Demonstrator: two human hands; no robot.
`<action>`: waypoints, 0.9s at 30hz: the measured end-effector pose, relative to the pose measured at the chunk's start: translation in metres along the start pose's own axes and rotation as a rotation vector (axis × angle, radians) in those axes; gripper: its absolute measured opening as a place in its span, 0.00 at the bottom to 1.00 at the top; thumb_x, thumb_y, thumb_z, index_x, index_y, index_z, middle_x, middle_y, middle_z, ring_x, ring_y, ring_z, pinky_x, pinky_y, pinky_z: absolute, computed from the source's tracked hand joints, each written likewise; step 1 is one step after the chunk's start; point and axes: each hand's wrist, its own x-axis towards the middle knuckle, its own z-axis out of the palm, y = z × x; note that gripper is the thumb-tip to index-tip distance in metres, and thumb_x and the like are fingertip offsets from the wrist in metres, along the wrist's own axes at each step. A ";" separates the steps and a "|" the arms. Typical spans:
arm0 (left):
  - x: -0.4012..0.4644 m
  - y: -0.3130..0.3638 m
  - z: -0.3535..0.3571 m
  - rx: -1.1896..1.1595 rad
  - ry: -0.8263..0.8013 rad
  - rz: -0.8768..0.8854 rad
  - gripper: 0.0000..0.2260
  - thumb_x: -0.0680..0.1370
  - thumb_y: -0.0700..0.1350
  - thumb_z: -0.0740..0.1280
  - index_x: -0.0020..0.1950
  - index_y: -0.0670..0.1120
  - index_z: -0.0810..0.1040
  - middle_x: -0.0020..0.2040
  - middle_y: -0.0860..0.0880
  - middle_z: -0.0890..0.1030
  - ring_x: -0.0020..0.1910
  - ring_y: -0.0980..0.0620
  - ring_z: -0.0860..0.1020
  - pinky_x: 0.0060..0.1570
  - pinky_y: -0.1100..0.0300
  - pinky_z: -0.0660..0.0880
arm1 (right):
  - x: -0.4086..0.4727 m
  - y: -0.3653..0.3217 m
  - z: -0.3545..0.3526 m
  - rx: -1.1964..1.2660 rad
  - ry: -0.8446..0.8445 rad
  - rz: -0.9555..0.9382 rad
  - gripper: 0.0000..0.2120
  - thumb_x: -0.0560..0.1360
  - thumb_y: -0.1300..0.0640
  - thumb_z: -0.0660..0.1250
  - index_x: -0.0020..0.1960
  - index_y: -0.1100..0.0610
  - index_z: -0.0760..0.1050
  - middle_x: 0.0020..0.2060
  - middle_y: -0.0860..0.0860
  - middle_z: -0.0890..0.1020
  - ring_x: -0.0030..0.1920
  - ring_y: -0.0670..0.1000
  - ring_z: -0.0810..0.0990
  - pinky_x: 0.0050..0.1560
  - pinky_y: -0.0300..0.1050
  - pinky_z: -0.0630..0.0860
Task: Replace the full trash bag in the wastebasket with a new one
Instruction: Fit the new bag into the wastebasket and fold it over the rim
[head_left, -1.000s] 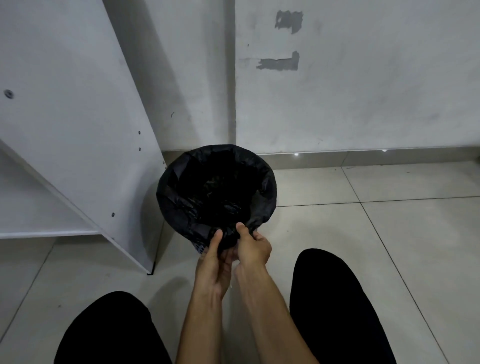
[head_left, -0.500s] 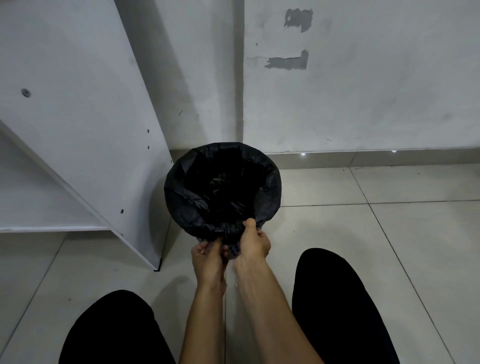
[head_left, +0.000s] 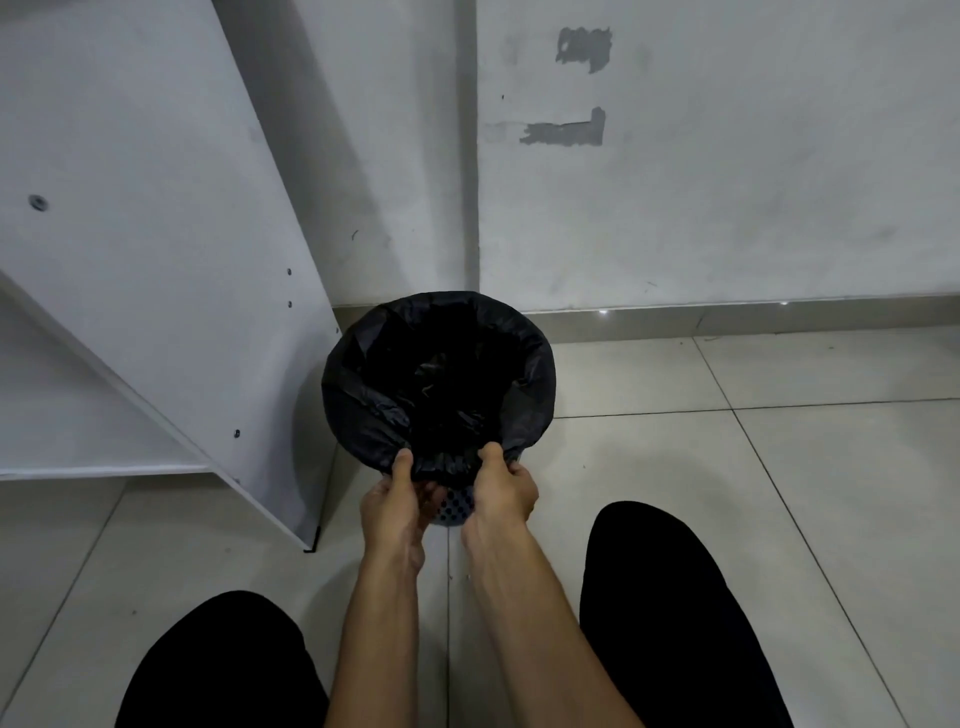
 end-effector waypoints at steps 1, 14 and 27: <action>-0.003 0.001 0.000 -0.017 -0.014 -0.004 0.10 0.80 0.48 0.66 0.52 0.42 0.79 0.45 0.44 0.83 0.42 0.49 0.81 0.41 0.58 0.78 | 0.000 -0.001 0.001 0.010 -0.001 0.017 0.05 0.74 0.60 0.69 0.49 0.61 0.78 0.46 0.58 0.84 0.45 0.59 0.84 0.50 0.56 0.83; 0.004 -0.001 -0.005 -0.087 -0.264 -0.067 0.15 0.81 0.46 0.65 0.64 0.39 0.78 0.58 0.40 0.83 0.55 0.46 0.82 0.52 0.57 0.80 | -0.002 -0.024 0.008 0.202 -0.071 0.154 0.14 0.72 0.70 0.72 0.57 0.68 0.78 0.43 0.61 0.82 0.37 0.58 0.82 0.29 0.45 0.78; -0.006 -0.032 -0.002 -0.079 0.008 0.156 0.10 0.80 0.46 0.66 0.53 0.39 0.79 0.43 0.45 0.81 0.39 0.53 0.82 0.39 0.61 0.81 | 0.007 0.011 -0.010 0.344 -0.275 0.004 0.04 0.77 0.61 0.71 0.51 0.60 0.78 0.53 0.59 0.83 0.49 0.56 0.82 0.47 0.46 0.80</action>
